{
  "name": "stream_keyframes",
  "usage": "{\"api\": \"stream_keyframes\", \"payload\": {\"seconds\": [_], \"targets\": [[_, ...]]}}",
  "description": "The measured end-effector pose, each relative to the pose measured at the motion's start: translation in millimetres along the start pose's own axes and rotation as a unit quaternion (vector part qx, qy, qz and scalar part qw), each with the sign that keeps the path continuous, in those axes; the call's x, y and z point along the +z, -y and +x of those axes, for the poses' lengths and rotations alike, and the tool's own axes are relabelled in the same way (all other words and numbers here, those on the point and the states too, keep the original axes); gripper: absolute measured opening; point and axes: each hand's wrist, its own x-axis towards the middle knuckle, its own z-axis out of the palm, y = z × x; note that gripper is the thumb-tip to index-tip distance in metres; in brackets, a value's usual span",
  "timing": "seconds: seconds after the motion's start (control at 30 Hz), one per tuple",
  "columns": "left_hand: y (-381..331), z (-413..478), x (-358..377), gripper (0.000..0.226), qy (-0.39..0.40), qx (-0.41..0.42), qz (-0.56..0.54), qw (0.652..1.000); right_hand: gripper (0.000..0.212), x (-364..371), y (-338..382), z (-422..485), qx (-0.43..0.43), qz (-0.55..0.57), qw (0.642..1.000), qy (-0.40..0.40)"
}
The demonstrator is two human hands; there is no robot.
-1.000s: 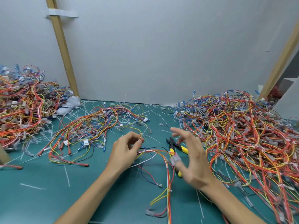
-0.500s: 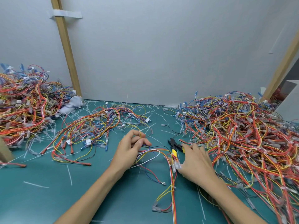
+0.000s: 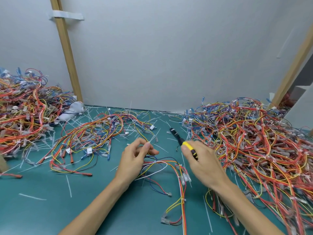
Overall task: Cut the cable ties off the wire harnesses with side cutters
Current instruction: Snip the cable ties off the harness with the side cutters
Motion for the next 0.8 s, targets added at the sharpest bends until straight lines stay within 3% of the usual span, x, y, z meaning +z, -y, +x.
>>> {"api": "stream_keyframes", "payload": {"seconds": [0.1,0.17,0.33,0.63,0.8], "targets": [[2,0,2,0.020,-0.013,0.019,-0.001,1.000,0.031,10,2,-4,-0.006,0.003,0.994,0.105],[3,1,2,0.020,-0.024,0.028,0.006,0.999,0.031,18,1,-7,-0.002,0.016,0.992,0.125],[4,1,4,0.030,-0.020,0.040,0.035,0.998,0.035,26,0,-11,-0.026,0.033,0.993,0.111],[2,0,2,0.028,-0.009,0.061,0.075,0.995,0.029,35,3,-14,-0.027,0.044,0.995,0.088],[6,-1,3,0.013,-0.044,0.044,0.104,0.993,0.029,36,3,-15,-0.042,-0.014,0.997,0.064]]}}
